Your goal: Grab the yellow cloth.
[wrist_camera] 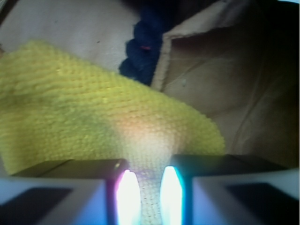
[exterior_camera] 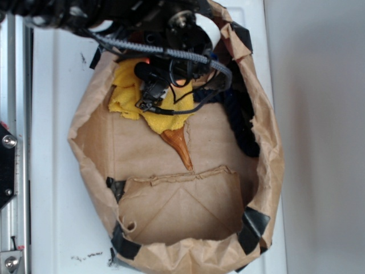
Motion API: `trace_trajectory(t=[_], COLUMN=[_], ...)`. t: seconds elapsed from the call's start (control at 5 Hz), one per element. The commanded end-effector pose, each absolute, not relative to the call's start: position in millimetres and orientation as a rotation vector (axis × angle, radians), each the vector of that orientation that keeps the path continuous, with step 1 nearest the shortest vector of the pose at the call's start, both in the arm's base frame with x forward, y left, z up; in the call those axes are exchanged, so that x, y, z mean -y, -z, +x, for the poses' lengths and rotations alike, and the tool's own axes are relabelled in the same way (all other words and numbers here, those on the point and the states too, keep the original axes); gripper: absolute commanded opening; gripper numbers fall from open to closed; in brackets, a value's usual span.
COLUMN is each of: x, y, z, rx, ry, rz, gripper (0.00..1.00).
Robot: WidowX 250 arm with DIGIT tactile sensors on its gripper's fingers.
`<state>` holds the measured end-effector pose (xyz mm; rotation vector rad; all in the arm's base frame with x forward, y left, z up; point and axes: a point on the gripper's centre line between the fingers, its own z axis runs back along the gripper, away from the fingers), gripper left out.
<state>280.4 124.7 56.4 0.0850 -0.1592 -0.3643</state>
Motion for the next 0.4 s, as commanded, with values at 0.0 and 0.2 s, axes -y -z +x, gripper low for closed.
trace_trajectory(t=[0.0,0.2], x=[-116,-96], y=[-160,-202], z=[282,281], rx=[0.395,0.455], ry=[0.308,0.282], rz=[0.099,0.085], gripper=[0.0,0.0])
